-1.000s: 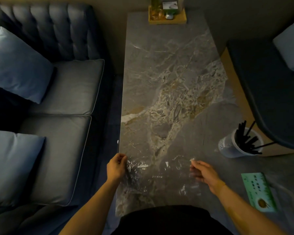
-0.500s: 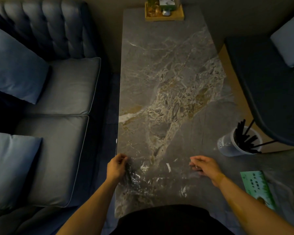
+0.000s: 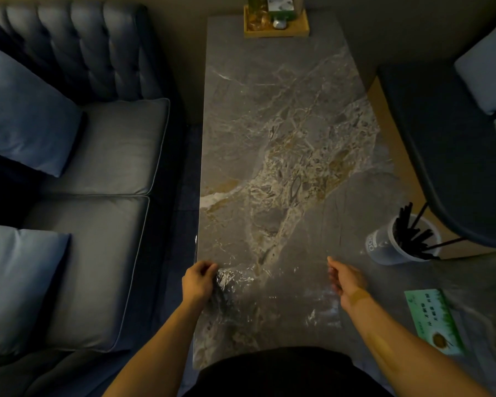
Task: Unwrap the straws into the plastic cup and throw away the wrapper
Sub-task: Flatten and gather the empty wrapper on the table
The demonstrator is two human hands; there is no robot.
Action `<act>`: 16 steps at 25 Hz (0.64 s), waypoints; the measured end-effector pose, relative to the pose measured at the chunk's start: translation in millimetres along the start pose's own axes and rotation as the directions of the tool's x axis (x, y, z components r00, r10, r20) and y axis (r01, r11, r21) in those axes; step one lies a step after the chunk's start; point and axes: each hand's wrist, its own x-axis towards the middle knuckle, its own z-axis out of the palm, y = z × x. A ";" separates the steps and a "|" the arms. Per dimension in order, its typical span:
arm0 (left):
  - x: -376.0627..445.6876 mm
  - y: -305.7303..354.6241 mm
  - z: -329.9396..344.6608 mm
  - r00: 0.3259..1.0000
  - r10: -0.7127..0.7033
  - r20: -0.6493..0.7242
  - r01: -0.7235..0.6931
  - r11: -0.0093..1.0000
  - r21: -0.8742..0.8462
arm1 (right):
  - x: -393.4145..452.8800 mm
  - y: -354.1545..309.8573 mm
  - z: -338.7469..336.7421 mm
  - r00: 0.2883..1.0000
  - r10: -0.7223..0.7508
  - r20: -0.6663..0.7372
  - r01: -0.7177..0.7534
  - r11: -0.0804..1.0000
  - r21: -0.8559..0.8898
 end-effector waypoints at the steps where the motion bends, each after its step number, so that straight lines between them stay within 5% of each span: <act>1: 0.1 1.4 0.4 1.000 0.006 0.006 -0.006 1.000 0.009 | 0.2 2.3 0.6 0.998 -0.044 -0.040 0.042 0.998 -0.046; 6: -7.3 6.6 1.3 0.993 0.105 -0.054 -0.096 0.986 0.136 | -19.0 6.5 -3.7 0.904 -0.424 -0.055 0.356 0.817 -0.453; 9: -28.2 -4.3 2.2 0.944 0.323 -0.073 -0.265 0.868 0.421 | -38.4 20.1 -16.8 0.704 -0.685 0.188 0.563 0.376 -0.736; 13: -64.8 -32.6 7.0 0.755 0.579 0.308 -0.620 0.477 0.623 | -54.6 47.5 -46.1 0.527 -0.644 0.555 0.631 -0.141 -0.763; 16: -76.1 -40.1 16.1 0.743 0.481 0.466 -0.652 0.363 0.665 | -52.0 58.7 -60.5 0.612 -0.441 0.656 0.589 -0.299 -0.751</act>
